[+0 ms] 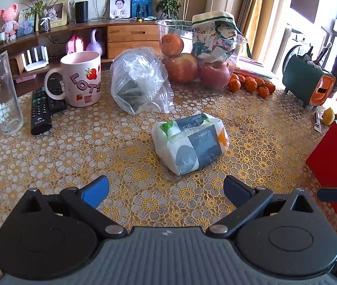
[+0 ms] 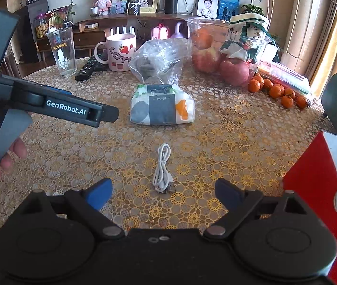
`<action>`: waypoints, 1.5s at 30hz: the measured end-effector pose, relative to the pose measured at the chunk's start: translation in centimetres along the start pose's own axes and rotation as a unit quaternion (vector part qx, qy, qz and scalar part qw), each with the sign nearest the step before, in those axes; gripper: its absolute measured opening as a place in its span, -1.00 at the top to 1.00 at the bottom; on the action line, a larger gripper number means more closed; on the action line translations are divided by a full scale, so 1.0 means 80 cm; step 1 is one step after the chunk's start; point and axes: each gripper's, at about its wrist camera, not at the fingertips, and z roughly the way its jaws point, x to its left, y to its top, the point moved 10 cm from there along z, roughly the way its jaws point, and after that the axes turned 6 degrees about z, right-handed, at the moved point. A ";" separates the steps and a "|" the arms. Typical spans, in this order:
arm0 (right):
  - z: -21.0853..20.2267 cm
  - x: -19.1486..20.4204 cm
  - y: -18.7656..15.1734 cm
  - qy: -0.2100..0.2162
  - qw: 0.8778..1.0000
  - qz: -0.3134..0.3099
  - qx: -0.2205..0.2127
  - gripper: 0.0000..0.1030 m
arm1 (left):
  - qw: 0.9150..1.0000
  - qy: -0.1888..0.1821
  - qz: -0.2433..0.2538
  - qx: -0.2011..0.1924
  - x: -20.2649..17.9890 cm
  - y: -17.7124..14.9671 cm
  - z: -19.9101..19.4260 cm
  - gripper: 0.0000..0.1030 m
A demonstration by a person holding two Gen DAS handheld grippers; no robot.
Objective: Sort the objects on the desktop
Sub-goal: 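Reach the left tool to the white tissue pack while the right tool reaches the white cable, then grasp the white PAPER tissue pack with the left tool while the right tool grasps the white cable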
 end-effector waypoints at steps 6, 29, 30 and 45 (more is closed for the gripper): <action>0.029 0.001 0.002 0.004 1.000 -0.004 0.009 -0.71 | 1.000 -0.011 0.009 0.000 0.003 0.012 0.032 -1.00; 0.076 0.005 0.005 0.032 0.999 -0.006 0.032 -0.50 | 0.962 -0.070 0.261 0.031 -0.057 0.052 0.136 -1.00; 0.078 0.005 0.005 0.033 0.999 -0.005 0.035 -0.48 | 0.962 -0.070 0.263 0.030 -0.057 0.051 0.140 -1.00; 0.079 0.002 -0.002 0.017 1.000 -0.003 0.018 -0.13 | 0.973 -0.074 0.215 0.029 -0.053 0.049 0.159 -1.00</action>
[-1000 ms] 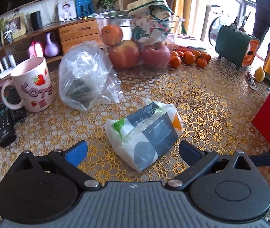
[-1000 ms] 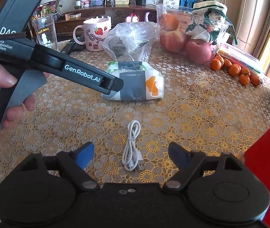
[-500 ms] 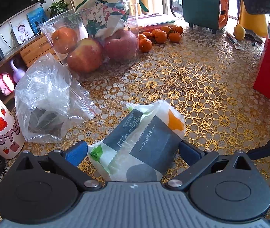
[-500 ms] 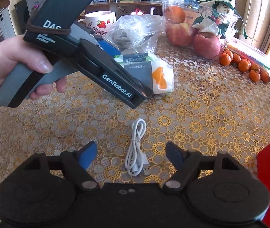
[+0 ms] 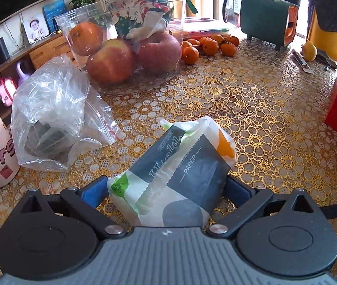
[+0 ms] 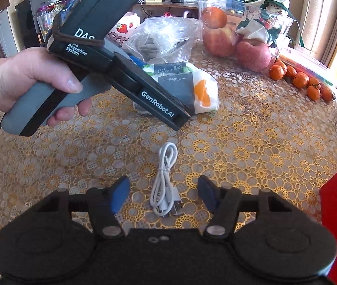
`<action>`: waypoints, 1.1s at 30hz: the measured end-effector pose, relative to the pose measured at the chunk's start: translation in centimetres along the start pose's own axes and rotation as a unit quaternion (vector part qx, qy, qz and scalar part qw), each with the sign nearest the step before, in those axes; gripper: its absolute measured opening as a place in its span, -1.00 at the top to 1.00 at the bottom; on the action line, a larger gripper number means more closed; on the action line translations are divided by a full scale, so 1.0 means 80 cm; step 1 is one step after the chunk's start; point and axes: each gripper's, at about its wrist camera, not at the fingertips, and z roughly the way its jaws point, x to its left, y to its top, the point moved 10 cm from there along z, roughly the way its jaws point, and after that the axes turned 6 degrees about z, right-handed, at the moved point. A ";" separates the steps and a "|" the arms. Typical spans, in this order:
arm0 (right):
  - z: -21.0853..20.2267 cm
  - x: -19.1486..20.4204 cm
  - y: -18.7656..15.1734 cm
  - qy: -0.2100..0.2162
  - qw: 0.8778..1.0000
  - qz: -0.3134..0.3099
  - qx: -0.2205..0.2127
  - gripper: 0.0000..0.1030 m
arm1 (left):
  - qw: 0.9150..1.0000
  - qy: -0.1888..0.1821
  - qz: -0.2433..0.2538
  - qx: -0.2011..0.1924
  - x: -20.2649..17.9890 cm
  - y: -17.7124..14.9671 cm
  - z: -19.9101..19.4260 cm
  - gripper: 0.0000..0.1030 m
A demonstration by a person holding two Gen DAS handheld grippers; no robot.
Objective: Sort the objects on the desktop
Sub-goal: 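Grasp the white PAPER tissue pack with the left tool while the right tool grasps the white cable, then carry the tissue pack and white cable over the red box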
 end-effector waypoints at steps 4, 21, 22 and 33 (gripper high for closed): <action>-0.001 -0.004 0.000 -0.004 1.000 0.002 -0.002 0.05 | 1.000 0.007 -0.005 -0.003 -0.005 -0.001 -0.005 -0.87; -0.017 -0.012 -0.006 -0.011 1.000 0.022 0.000 0.65 | 0.999 0.042 -0.015 -0.005 -0.025 -0.001 -0.034 -0.10; -0.020 -0.014 -0.006 -0.011 1.000 0.025 0.000 0.65 | 0.999 0.042 -0.019 -0.005 -0.026 -0.001 -0.036 -0.07; -0.060 -0.038 -0.015 -0.028 0.999 0.046 -0.005 0.80 | 0.998 0.035 -0.046 -0.001 -0.053 0.009 -0.079 -0.01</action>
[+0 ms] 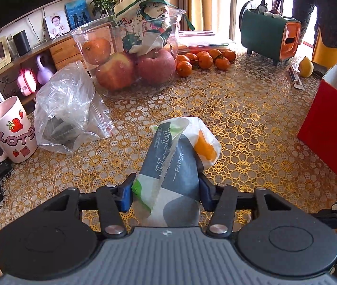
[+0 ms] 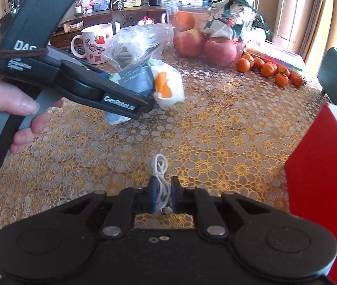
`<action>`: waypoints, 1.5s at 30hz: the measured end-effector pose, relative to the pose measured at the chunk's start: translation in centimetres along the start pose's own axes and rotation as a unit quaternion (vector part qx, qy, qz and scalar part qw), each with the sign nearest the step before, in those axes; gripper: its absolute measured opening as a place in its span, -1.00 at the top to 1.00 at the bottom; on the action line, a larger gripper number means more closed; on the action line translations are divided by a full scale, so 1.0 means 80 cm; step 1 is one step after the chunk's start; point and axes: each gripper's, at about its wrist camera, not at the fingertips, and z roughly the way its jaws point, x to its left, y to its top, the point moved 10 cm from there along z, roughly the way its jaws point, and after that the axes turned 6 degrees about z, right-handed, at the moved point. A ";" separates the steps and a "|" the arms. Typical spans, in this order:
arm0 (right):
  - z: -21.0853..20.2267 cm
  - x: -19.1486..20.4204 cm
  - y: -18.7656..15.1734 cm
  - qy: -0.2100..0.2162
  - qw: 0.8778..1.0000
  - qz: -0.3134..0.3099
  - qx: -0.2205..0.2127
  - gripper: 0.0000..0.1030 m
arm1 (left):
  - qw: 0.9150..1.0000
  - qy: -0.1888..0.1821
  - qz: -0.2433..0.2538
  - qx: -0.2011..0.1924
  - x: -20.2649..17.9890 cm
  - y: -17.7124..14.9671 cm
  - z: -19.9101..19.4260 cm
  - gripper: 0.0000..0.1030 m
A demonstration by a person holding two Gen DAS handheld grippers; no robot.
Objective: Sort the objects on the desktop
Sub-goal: 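Carry the tissue pack and white cable over the red box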
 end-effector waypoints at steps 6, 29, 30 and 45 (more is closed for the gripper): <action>-0.022 -0.017 -0.009 0.000 1.000 0.020 -0.001 0.81 | 1.000 -0.007 -0.013 0.007 -0.021 -0.006 -0.031 -0.01; -0.162 -0.070 -0.010 -0.005 0.996 0.056 -0.075 0.81 | 1.000 -0.029 -0.004 0.001 -0.131 0.003 -0.167 -0.01; -0.170 -0.073 -0.011 -0.005 0.995 0.058 -0.079 0.81 | 1.000 -0.030 -0.004 0.001 -0.136 0.003 -0.172 -0.01; -0.253 -0.128 -0.026 -0.016 0.990 0.070 -0.121 0.81 | 0.999 -0.041 0.018 -0.006 -0.231 0.022 -0.228 -0.01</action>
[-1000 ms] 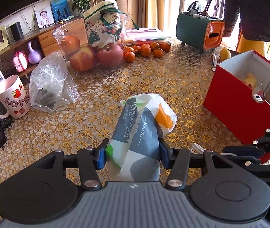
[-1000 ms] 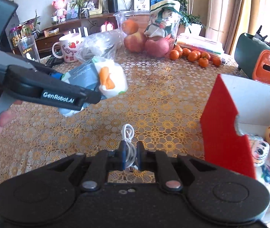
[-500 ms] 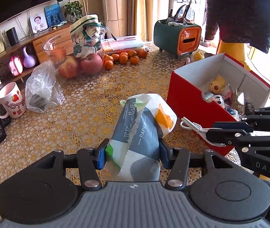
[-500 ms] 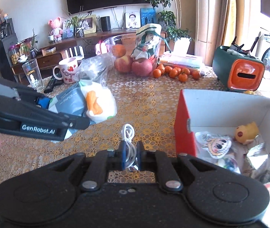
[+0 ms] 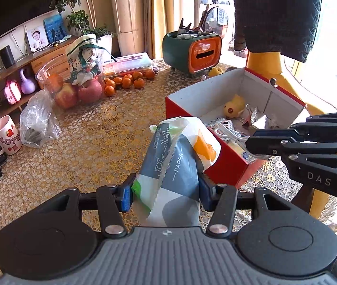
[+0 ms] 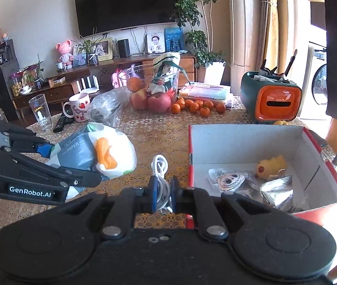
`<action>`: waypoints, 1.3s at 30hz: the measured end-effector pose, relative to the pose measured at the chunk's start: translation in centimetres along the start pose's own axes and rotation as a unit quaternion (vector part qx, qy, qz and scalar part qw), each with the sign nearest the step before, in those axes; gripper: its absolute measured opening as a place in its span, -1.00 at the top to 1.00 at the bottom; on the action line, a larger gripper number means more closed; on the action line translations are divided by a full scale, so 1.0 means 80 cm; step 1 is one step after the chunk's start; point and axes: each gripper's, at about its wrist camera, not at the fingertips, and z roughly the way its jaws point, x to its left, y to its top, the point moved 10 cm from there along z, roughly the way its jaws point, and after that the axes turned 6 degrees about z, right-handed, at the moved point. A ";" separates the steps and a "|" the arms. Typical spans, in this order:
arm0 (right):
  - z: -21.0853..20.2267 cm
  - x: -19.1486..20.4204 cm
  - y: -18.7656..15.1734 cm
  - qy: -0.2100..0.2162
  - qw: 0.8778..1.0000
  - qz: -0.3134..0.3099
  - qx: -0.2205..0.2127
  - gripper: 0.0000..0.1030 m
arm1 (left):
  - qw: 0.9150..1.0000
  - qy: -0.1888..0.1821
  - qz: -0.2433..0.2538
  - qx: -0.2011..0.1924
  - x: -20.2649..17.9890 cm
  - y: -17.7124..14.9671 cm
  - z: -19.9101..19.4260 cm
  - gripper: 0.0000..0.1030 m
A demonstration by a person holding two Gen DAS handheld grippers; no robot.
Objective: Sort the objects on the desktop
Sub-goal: 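Carry the tissue pack and white cable over the red box, then lower both tools into the box and open them to release the tissue pack and cable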
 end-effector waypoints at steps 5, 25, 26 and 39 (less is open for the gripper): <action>-0.018 -0.031 0.004 -0.013 1.000 0.008 -0.009 0.81 | 1.000 -0.008 0.006 0.000 -0.036 0.014 0.000 -0.01; -0.024 -0.167 0.004 -0.070 0.997 0.041 -0.012 0.81 | 0.999 -0.037 0.035 0.008 -0.138 0.077 0.070 -0.01; -0.022 -0.174 0.005 -0.074 0.996 0.043 -0.012 0.81 | 0.999 -0.035 0.036 0.009 -0.139 0.080 0.076 -0.01; 0.024 -0.234 0.005 -0.096 0.993 0.075 0.008 0.81 | 1.000 -0.008 0.007 0.024 -0.128 0.128 0.150 -0.01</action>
